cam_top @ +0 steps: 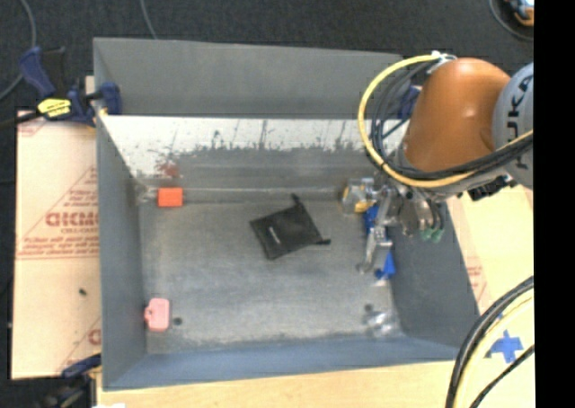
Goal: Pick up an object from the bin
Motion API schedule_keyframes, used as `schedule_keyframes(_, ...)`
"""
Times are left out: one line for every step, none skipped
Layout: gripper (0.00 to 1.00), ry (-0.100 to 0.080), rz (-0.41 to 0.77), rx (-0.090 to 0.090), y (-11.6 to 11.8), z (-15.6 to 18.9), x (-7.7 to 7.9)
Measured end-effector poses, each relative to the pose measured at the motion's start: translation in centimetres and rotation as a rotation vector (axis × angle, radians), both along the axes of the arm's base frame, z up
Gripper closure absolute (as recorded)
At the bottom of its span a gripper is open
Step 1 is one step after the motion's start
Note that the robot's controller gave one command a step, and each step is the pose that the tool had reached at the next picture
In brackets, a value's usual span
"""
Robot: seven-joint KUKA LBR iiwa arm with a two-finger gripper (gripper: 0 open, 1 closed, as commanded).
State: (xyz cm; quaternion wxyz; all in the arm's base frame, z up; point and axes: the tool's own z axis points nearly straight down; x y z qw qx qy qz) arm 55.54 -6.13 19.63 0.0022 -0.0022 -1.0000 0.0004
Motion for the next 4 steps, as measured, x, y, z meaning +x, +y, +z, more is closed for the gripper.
schedule_keyframes(0.00,-0.009,0.002,-0.001,0.0,0.5,0.2)
schedule_keyframes(0.00,-0.001,-0.081,0.001,3.8,-6.6,3.4)
schedule_keyframes(0.00,-0.008,0.033,-0.002,4.5,-9.7,1.9)
schedule_keyframes(0.00,-0.009,0.159,0.002,7.5,-12.7,5.9)
